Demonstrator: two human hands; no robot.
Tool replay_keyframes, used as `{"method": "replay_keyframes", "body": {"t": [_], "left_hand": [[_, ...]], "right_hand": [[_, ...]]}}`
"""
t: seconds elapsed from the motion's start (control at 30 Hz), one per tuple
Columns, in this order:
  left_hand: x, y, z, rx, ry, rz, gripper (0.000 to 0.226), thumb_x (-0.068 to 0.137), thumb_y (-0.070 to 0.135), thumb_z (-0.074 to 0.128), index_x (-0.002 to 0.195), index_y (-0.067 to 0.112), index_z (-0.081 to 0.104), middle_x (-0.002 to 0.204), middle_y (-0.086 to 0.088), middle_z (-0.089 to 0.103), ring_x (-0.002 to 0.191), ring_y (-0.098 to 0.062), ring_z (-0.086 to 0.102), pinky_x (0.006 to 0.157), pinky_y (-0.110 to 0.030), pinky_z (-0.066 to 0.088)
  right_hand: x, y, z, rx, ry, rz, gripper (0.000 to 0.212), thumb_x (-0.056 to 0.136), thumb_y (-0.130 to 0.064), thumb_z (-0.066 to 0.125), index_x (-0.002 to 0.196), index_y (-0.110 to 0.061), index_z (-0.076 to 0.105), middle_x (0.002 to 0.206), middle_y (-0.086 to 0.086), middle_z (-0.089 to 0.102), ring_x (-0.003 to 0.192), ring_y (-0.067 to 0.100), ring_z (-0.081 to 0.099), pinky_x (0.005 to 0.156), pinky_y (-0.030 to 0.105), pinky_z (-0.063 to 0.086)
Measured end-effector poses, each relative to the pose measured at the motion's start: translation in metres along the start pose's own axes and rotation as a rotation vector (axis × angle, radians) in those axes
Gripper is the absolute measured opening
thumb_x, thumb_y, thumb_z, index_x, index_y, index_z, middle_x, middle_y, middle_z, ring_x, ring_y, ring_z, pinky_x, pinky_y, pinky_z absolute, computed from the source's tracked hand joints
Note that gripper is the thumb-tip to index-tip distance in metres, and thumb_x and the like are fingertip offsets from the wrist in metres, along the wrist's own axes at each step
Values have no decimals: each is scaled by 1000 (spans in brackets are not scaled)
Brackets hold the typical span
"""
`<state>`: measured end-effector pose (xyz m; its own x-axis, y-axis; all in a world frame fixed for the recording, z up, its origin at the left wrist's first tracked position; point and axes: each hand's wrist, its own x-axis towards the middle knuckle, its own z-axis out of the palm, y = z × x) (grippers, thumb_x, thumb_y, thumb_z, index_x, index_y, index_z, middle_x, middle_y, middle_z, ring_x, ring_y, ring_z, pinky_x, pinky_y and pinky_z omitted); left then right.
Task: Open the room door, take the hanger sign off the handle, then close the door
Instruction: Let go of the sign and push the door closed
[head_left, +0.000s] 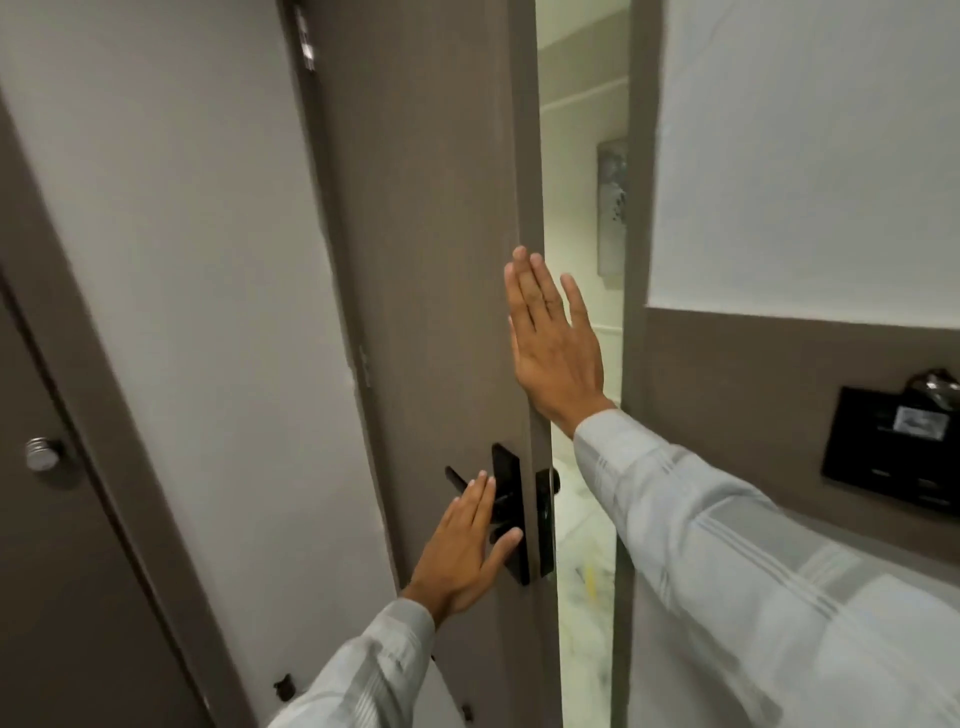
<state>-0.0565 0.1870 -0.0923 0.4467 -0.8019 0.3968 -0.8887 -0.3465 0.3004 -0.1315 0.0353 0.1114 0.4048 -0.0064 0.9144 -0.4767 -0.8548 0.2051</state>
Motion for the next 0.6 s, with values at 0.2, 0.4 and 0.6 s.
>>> {"method": "replay_keyframes", "body": {"t": [0.2,0.4,0.6], "left_hand": [[64,-1,31,-68,-77,73,85,91,73,17,155,21,-2,165,3,1,150,-5,-6,122,-27,-4],[121,-17,46,-39,-115,118,80,96,61,24,155,12,1,166,-5,-2,152,-14,-7,119,-27,-9],[141,-33,64,-3,-78,248,87,91,68,13,154,11,-5,163,-2,-12,150,-14,-15,121,-31,-9]], "right_hand": [[5,53,8,-469,-257,-39,66,97,-10,29,156,0,1,166,12,-3,154,23,-4,121,42,-9],[22,67,15,-687,-478,30,64,100,-20,21,156,1,-3,165,18,-8,153,28,-10,121,44,-13],[29,63,34,-789,-493,110,66,106,-37,24,156,1,4,165,20,-1,153,30,-5,122,43,-9]]}}
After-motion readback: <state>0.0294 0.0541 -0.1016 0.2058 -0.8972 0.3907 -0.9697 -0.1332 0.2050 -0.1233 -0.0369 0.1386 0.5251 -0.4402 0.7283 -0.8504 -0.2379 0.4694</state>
